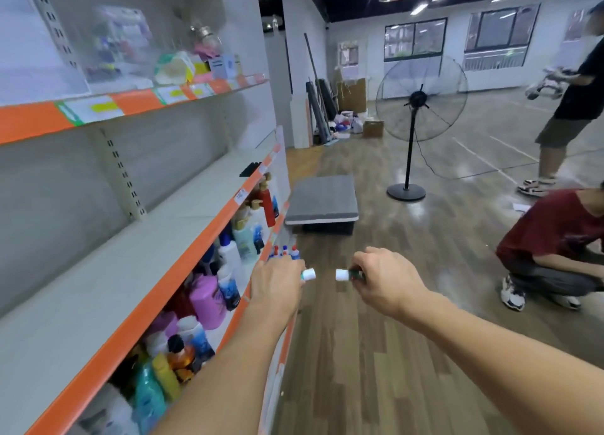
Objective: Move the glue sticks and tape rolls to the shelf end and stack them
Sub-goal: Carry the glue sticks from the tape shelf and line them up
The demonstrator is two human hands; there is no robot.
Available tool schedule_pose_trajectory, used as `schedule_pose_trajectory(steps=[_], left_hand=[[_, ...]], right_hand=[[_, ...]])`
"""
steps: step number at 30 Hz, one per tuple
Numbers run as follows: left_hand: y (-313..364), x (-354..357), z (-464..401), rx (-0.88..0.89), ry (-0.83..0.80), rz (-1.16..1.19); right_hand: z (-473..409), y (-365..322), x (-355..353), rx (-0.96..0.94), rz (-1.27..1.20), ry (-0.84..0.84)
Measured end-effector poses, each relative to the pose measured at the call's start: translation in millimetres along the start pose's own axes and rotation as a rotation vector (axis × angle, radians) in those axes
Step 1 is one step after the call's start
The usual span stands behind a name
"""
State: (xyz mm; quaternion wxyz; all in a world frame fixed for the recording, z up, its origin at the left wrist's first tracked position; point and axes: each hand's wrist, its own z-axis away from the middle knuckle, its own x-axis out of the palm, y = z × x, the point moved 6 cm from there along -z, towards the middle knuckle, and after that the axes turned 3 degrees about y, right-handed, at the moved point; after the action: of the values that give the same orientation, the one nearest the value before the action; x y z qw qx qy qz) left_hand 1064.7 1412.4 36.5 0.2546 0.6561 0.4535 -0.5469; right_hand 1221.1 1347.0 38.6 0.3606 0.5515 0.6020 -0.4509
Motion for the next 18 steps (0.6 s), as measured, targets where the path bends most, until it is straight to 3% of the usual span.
schedule_pose_trajectory(steps=[18], left_hand=[[-23.7, 107.9, -332.6, -0.039, -0.006, 0.030]], right_hand=[[-312.1, 143.4, 103.7, -0.012, -0.016, 0.000]])
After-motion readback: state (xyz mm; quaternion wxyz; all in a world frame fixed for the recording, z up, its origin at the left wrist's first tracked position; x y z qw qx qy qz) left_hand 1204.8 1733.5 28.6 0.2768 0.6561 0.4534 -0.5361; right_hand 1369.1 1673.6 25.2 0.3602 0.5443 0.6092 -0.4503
